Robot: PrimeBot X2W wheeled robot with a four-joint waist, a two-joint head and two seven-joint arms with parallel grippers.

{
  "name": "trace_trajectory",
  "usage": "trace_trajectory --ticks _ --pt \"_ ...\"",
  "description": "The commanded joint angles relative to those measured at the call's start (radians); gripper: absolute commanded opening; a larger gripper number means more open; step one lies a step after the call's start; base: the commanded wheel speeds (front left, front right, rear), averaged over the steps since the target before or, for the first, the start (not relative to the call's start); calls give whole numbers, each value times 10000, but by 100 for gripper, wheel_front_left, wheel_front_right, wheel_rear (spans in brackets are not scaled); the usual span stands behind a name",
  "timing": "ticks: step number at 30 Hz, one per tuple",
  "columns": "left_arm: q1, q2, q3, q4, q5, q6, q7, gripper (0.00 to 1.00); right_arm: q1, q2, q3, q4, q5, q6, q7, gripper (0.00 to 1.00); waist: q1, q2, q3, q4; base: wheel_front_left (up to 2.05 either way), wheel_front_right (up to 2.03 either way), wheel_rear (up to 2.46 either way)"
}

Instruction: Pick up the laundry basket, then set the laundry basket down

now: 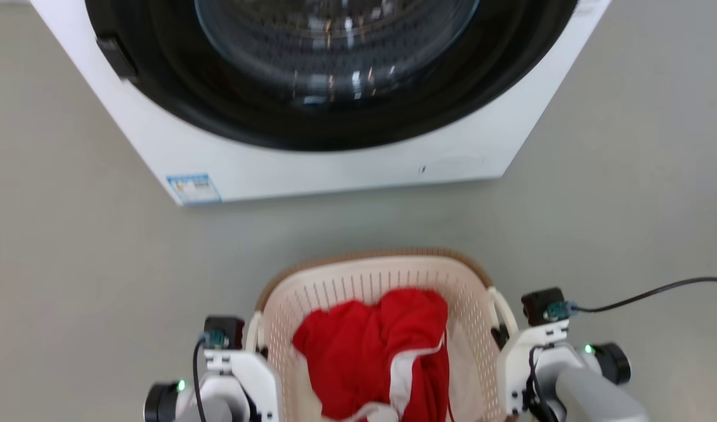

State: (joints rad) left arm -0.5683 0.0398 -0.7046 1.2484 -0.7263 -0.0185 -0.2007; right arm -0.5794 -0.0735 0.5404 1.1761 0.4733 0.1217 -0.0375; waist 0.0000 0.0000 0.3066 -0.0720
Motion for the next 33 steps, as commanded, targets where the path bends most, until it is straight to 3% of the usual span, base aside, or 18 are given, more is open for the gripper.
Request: trace_trajectory --ticks 1,13,33 --pt "223 104 19 -105 -54 -122 1 0 358 233 430 -241 166 90 139 0 0 0 -887 -256 0 0 0" --pt "1832 104 -704 -410 -873 -36 699 0 1314 233 1299 -28 938 90 935 0 0 0 -2811 -492 0 0 0" --pt "2165 104 -1551 -847 -1701 304 888 0 1554 233 2046 -42 1267 90 1233 0 0 0 -3380 -351 0 0 0"
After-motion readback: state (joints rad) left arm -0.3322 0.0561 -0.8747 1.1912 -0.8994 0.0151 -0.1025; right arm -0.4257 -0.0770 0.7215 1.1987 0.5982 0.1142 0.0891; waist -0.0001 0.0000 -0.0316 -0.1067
